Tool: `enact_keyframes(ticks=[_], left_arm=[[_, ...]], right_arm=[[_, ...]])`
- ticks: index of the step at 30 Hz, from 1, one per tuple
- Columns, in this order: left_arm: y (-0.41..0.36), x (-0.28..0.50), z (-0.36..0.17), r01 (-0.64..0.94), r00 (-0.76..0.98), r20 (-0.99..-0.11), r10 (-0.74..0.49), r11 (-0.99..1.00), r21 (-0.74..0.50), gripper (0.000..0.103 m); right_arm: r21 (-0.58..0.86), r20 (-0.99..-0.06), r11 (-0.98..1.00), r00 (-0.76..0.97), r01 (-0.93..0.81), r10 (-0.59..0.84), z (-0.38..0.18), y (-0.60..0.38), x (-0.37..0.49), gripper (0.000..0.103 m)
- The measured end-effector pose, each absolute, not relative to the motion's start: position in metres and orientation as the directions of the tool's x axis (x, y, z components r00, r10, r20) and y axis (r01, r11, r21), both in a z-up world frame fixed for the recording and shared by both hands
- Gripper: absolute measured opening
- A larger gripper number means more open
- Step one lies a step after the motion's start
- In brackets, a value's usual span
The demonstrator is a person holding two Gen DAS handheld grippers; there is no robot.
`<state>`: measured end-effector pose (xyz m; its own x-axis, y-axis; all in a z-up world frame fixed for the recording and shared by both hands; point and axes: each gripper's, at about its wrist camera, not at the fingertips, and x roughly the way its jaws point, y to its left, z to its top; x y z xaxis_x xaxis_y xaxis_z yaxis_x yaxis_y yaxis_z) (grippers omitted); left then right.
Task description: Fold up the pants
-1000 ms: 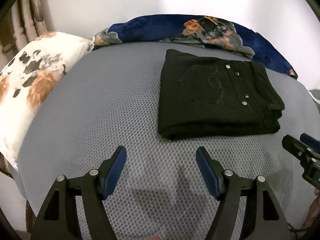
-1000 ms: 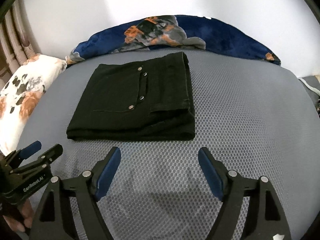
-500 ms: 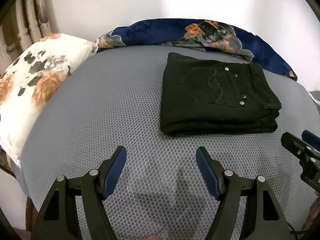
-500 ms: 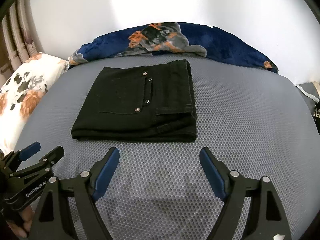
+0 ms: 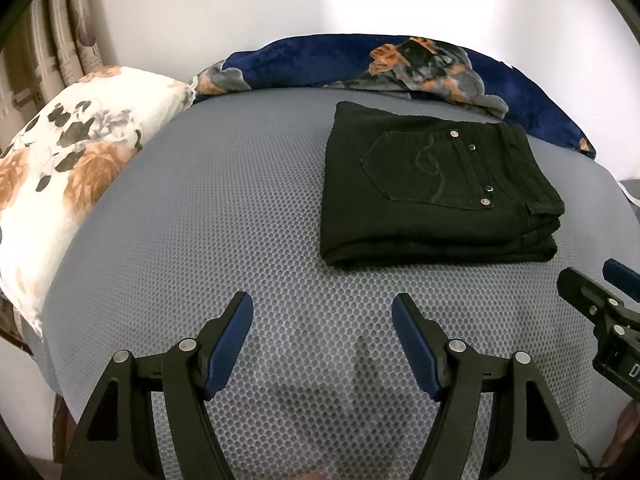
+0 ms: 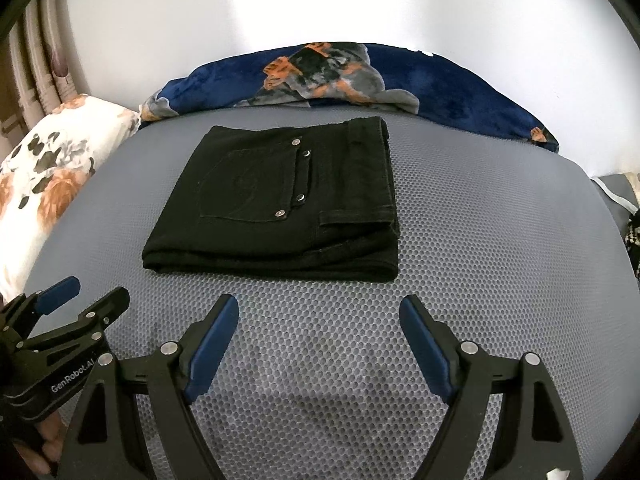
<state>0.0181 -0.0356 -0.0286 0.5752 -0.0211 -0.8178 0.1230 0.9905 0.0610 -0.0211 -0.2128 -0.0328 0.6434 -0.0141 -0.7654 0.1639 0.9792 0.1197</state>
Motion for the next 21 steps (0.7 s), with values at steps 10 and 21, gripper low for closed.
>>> enact_keyframes(ticks=[10, 21], left_arm=[[-0.0377, 0.017, -0.0298, 0.124, 0.574, -0.818, -0.018, 0.99, 0.065, 0.072], [-0.0374, 0.0177, -0.0299, 0.125, 0.576, -0.818, -0.016, 0.99, 0.069, 0.072]], right_arm=[[0.115, -0.77, 0.98, 0.638, 0.164, -0.016, -0.0337, -0.2108, -0.0202, 0.08], [0.11, -0.775, 0.982, 0.631, 0.152, -0.011, -0.0372, -0.2083, -0.0179, 0.08]])
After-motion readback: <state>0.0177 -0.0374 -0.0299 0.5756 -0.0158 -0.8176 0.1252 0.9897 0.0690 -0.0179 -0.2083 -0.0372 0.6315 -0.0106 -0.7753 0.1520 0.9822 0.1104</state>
